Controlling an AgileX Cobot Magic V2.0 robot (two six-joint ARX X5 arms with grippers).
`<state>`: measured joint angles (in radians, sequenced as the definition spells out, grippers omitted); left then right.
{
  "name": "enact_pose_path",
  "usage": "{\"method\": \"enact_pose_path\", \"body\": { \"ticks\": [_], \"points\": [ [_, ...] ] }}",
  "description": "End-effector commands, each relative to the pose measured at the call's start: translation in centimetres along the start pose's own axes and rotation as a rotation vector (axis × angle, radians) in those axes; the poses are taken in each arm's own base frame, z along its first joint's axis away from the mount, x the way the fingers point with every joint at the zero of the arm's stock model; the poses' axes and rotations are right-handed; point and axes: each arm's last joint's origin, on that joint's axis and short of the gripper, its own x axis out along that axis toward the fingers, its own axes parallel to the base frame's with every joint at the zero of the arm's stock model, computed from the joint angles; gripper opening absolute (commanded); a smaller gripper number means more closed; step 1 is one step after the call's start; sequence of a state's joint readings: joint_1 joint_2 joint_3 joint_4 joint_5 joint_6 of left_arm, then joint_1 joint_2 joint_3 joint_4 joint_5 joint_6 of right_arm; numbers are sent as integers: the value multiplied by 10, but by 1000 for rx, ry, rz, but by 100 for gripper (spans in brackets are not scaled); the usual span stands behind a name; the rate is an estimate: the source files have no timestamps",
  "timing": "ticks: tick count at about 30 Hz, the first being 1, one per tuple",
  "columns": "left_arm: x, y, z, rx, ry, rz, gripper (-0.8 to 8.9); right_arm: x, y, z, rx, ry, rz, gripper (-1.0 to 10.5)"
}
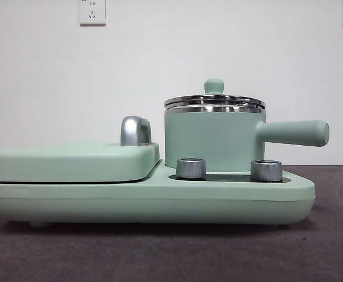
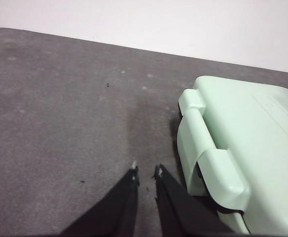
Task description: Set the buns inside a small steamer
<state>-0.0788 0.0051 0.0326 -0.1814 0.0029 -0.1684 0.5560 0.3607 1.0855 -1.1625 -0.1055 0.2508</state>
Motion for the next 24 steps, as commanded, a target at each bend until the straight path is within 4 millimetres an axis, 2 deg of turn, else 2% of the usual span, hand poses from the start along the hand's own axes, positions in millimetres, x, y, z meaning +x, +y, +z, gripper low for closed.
{"method": "enact_pose_path", "body": {
  "ticks": [1,7,11,13,19,24],
  "points": [
    [2,1,-6,14,19,4,59,-1,1,2,-12,-12,8,16],
    [2,1,-6,14,19,4,59,5,-1,0,24,-30,-67,16],
    [2,1,-6,14,20,4,59,30,-12,-3,76,-131,-203,16],
    [2,1,-6,14,20,4,60,47,-23,-9,99,-196,-295,16],
    [2,1,-6,14,20,4,59,96,-64,-41,-92,-358,-439,16],
    [2,1,-7,14,20,4,59,120,-84,-77,-198,-464,-519,16]
  ]
}}
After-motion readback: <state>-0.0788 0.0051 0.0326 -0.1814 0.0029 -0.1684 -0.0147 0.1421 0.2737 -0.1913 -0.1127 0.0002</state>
